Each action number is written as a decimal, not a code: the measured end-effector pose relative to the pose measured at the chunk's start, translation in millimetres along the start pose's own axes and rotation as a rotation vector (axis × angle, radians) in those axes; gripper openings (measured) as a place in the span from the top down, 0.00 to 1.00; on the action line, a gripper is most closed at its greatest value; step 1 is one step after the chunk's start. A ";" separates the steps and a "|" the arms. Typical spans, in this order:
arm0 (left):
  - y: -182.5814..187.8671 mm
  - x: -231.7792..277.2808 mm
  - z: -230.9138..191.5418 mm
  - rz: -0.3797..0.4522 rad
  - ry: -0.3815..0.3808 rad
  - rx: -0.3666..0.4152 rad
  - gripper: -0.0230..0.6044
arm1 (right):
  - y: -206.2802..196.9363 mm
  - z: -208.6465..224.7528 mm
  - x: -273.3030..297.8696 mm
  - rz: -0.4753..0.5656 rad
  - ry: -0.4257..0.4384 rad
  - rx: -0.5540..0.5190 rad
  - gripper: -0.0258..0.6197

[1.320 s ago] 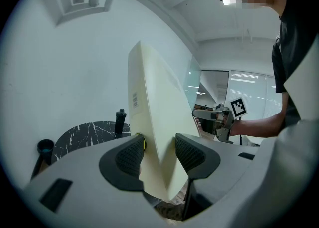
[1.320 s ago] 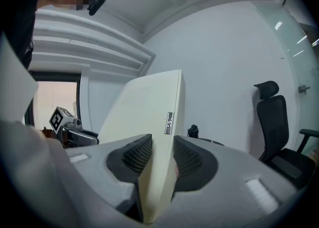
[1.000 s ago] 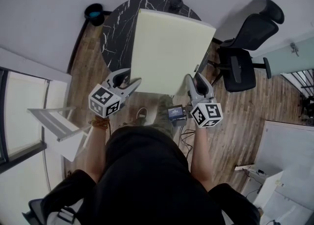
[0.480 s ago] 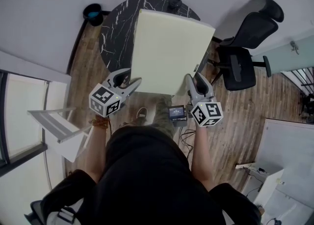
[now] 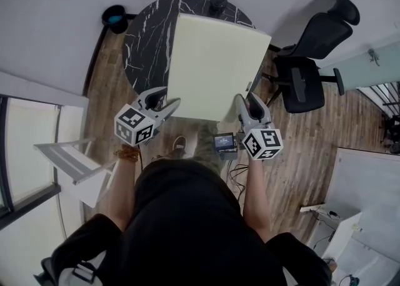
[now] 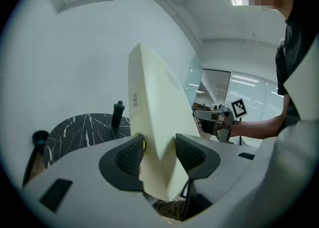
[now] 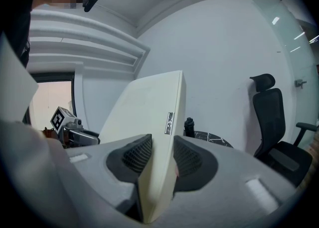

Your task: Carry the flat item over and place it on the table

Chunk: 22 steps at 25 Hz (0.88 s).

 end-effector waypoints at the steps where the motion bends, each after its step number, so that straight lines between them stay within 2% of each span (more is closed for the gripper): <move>1: 0.8 1.5 -1.0 -0.003 -0.001 -0.004 0.65 | 0.3 1.4 1.0 -0.002 -0.001 0.000 0.75; 22: -7.0 20.9 -30.3 -0.044 0.022 -0.098 0.65 | -15.9 19.0 41.2 -0.077 0.028 0.038 0.75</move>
Point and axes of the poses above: the fingertips, and each gripper's own axes: x forward along the fingers, z to its right, y out of its top, the point moved 8 cm from there along -x, backward along the fingers, and after that the axes turned 8 degrees about -y, right-handed, at the moved point
